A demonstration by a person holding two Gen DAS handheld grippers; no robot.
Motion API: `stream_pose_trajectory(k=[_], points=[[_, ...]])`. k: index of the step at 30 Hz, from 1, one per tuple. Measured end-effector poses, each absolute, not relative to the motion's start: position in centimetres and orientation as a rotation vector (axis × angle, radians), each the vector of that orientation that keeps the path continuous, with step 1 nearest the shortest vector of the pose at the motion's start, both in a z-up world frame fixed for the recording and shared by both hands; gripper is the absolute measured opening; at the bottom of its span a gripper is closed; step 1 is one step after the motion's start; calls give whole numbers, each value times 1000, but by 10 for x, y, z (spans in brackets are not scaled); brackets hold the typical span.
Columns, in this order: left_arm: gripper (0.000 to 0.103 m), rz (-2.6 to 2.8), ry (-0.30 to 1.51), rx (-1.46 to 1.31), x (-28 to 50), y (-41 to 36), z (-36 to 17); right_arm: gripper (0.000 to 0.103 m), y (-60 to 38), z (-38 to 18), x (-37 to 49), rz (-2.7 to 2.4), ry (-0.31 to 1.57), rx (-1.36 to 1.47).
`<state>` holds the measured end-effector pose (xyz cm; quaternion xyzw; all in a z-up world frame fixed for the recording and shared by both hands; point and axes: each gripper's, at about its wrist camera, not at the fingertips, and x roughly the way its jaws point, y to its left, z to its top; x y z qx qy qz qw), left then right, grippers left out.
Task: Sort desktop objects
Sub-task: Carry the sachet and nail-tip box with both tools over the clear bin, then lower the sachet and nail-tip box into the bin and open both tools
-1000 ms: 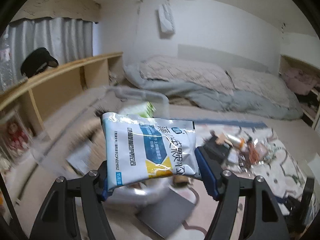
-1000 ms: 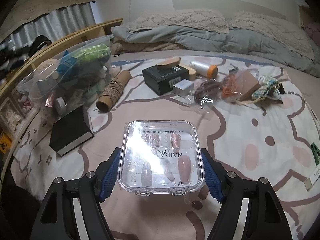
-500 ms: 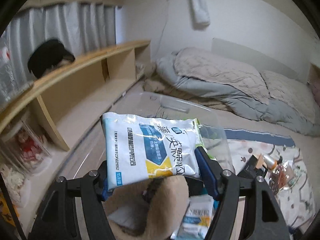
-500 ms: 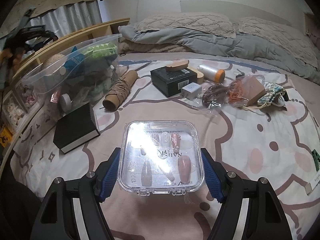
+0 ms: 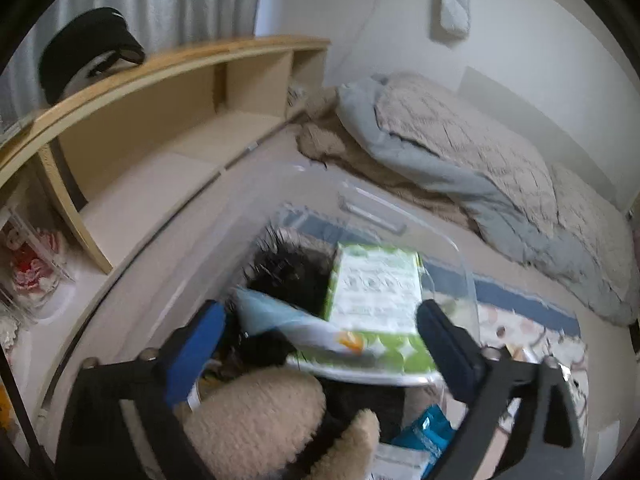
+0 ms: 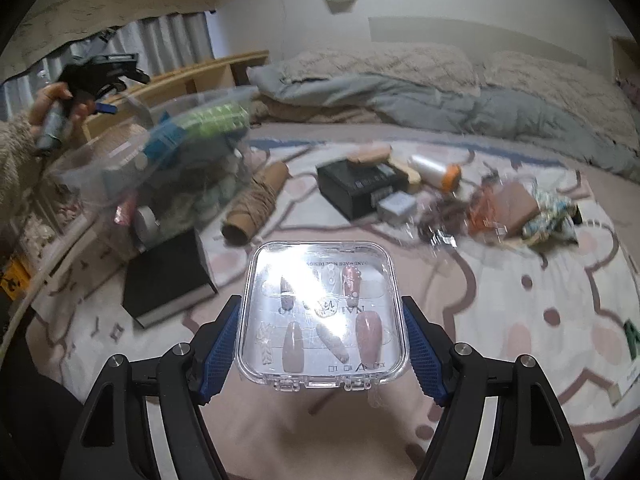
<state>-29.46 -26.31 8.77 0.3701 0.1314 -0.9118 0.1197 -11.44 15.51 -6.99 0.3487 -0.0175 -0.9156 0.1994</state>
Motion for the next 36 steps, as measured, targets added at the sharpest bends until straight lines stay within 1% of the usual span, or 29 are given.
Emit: stream_pose_trajectory(k=[6,17,20,22,25,32,36], points=[[102,-2707,397,1070,-283,-273,92,76,129,-45,-122,-2506,-53,914],[102,-2845,235,965,-226,-273,106,76,55,17,-152,-2398,-40,800],[102,-2866,142,918,-208,-266,106,76,30,35,-162,-2379,-15,777],[102,-2884,63,885,-194,-260,104,76,17,44,-166,-2372,-6,769],[102,-2936,18,846,-172,-255,100,76,-3,56,-178,-2356,-5,779],[102,-2984,-49,799,-124,-261,82,76,-49,71,-210,-2381,45,837],[102,-3013,-43,789,-97,-270,70,76,-85,80,-229,-2374,108,856]])
